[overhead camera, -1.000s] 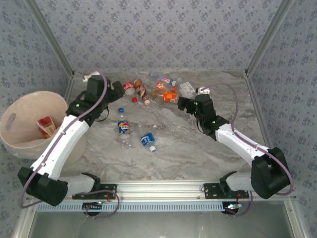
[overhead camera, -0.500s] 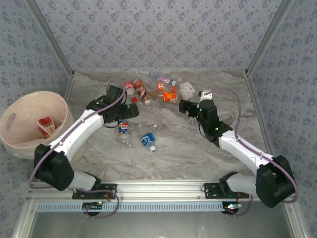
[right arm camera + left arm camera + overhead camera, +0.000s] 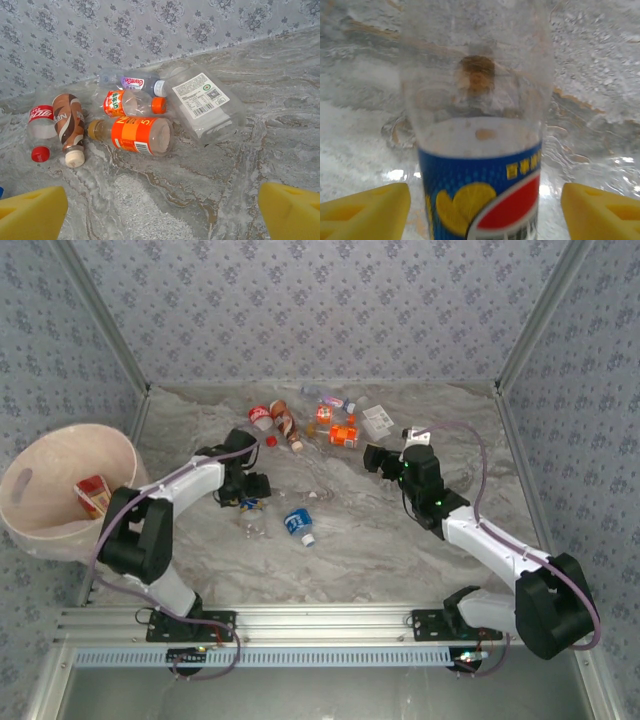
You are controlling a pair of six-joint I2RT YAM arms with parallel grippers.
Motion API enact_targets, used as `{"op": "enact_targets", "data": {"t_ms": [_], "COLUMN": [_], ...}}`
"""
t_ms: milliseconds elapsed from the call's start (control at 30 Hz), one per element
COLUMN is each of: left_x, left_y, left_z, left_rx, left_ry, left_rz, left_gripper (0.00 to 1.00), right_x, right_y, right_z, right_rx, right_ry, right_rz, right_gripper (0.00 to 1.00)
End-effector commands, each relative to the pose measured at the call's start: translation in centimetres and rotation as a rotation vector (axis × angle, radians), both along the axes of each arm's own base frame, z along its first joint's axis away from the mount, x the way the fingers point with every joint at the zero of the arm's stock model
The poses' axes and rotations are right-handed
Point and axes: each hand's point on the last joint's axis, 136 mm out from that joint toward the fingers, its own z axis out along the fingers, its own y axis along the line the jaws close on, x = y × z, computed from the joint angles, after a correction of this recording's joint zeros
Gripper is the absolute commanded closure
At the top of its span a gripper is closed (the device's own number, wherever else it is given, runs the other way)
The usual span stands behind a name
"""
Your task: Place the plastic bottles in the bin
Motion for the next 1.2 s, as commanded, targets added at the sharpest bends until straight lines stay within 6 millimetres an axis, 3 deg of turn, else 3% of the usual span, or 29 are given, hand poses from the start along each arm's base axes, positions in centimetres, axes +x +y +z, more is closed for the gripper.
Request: {"op": "enact_targets", "data": {"t_ms": [0,400,667,867,967,1167], "left_x": [2.0,3.5,3.2,3.3,3.1,1.5], "left_y": [0.4,-0.1,1.0,1.7,1.7,2.2], "left_z": [0.3,-2.7,0.1,5.5,9.7,20.1], "left_rx": [0.027,0.030,0.063,0.042,0.003,-0.104], "left_ry": [-0.044,-0.015,-0.085,-0.220,-0.320,-0.577], "left_rz": [0.008,0.007,0.024,0.075,0.087,0.108], "left_gripper": [0.25,0.35,0.48,0.49,0.49,0.48], "right_x": [0.5,0.8,0.6,0.2,-0.1,-0.8], "right_y": [-0.1,-1.4,-1.2,-0.8,0.6,3.1], "right_z": [1.0,1.5,1.5,2.1,3.1,4.8], "right_rx": [-0.001,-0.061,-0.083,-0.058,-0.049,-0.049], "right_ry": [0.010,0.029,0.029,-0.014,-0.076,-0.155], "right_rz": [-0.015,-0.080,-0.063,-0.044,0.026,0.137], "right_gripper": [0.00,0.00,0.00,0.00,0.00,0.00]}}
